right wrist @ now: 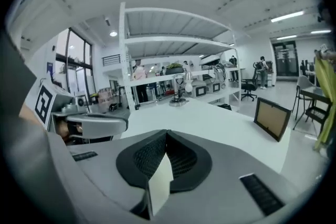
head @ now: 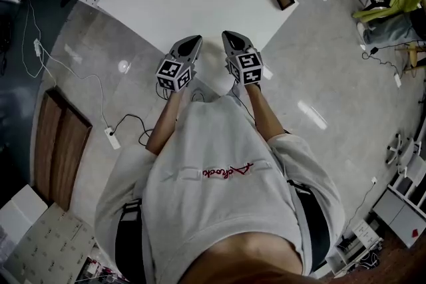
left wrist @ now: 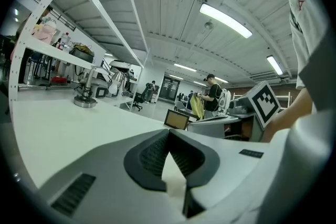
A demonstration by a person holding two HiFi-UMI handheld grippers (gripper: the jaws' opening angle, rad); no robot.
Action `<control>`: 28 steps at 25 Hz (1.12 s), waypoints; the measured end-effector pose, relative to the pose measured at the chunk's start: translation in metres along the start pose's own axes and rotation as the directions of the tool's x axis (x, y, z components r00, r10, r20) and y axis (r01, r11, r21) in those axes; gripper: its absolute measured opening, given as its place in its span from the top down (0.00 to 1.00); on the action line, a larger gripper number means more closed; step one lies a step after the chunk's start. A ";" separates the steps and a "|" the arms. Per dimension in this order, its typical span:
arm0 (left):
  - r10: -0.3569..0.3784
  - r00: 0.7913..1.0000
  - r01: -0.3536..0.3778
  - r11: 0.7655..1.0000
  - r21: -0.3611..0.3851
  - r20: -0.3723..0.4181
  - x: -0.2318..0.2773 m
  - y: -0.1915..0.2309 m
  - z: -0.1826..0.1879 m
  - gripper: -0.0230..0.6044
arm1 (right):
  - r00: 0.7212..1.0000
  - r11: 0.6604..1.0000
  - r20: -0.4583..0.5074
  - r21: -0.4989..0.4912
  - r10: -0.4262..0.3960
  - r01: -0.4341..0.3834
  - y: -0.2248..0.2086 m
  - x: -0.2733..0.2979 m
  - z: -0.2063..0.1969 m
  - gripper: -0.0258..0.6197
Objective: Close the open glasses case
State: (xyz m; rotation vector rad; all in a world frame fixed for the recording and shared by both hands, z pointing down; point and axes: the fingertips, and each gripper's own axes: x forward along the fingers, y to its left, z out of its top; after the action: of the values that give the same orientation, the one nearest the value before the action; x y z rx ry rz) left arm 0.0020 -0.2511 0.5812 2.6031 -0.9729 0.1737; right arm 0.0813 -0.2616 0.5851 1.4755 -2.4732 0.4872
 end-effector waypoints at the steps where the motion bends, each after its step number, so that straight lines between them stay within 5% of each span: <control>1: -0.004 1.000 0.004 1.000 0.004 0.006 -0.001 0.000 0.003 0.92 | 1.000 0.999 0.023 0.039 -0.011 0.010 -0.003 -0.002 0.004 0.91; 6: -0.032 0.999 0.031 0.999 0.013 0.038 -0.006 0.001 0.014 0.92 | 0.994 0.987 0.099 0.155 -0.056 0.040 -0.004 -0.012 0.020 0.91; 28: -0.196 0.979 0.189 0.976 0.111 0.052 -0.072 -0.033 0.014 0.92 | 0.949 0.970 0.199 0.028 -0.244 0.243 0.073 -0.081 0.024 0.92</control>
State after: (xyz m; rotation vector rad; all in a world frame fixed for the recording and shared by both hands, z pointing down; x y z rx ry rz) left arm -0.0308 -0.1890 0.5422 2.7964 -0.7436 0.0964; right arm 0.0544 -0.1731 0.5219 1.8849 -2.3844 0.3077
